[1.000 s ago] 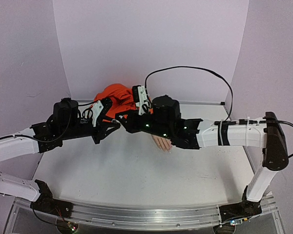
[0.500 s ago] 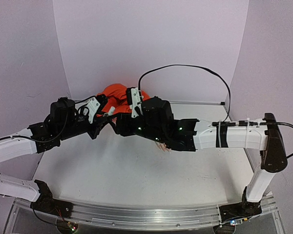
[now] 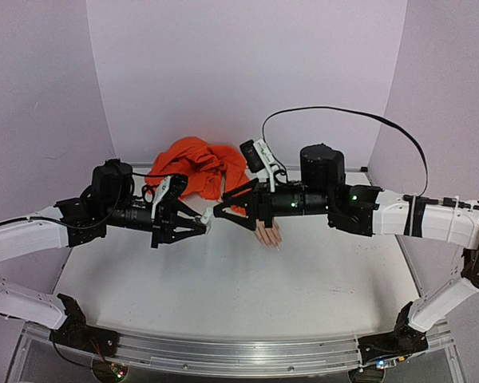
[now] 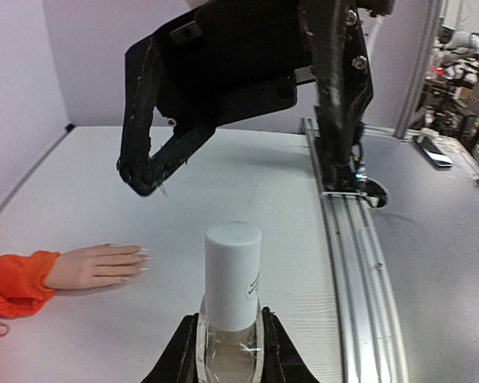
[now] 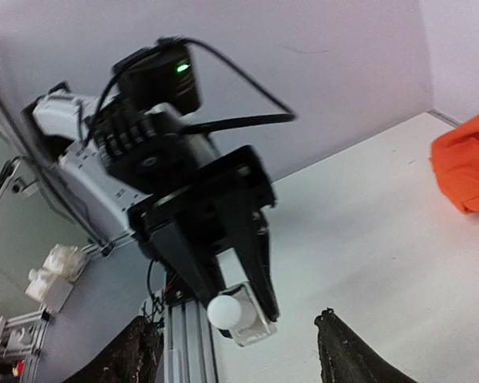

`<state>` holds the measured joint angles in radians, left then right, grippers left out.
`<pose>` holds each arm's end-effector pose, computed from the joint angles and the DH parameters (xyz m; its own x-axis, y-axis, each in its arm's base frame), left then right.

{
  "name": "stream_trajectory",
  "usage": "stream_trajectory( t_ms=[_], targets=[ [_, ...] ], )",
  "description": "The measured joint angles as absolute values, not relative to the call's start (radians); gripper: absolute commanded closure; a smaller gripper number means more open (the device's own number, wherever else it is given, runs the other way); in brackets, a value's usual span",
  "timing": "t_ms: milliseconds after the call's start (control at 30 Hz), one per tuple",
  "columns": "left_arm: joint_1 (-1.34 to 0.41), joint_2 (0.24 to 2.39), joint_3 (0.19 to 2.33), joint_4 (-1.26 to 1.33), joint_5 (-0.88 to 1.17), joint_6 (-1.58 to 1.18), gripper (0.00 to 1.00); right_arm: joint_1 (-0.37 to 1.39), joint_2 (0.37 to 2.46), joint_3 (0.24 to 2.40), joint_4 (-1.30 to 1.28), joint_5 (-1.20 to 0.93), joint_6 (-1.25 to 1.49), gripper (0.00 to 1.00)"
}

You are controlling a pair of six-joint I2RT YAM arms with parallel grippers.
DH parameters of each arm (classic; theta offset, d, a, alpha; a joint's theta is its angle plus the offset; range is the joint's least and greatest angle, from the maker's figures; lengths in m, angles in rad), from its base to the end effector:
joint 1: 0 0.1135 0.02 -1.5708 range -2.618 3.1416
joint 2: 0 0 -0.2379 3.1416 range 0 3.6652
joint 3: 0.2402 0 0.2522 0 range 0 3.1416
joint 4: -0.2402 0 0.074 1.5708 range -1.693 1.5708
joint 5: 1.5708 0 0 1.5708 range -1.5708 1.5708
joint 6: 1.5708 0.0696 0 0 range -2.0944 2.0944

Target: Paint the nails

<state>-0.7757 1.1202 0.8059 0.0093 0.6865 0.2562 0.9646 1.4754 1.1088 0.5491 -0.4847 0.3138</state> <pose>0.1760 -0.2344 0.2706 0.0392 0.2361 -0.9709 0.9958 0.0714 0.0576 0.1903 0.3315 0.3431 -0.2067 0.1812 -0.9615 -0.9719 0.0753 0.2231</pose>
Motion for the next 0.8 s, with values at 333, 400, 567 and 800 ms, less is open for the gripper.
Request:
stream_trajectory(
  t_ms=[333, 400, 567, 800],
  targets=[
    [-0.775, 1.196, 0.849, 0.011, 0.940, 0.201, 1.00, 0.983, 1.534, 1.127, 0.561, -0.723, 0.233, 0.63],
    [-0.775, 1.196, 0.849, 0.012, 0.951, 0.199, 1.00, 0.984, 1.557, 1.138, 0.561, -0.736, 0.231, 0.69],
    [-0.773, 1.196, 0.849, 0.012, 0.966, 0.186, 1.00, 0.989, 1.572, 1.153, 0.561, -0.747, 0.224, 0.90],
    [-0.769, 1.185, 0.851, -0.009, 0.883, 0.110, 1.00, 0.993, 1.579, 1.159, 0.570, -0.678, 0.173, 1.00]
  ],
)
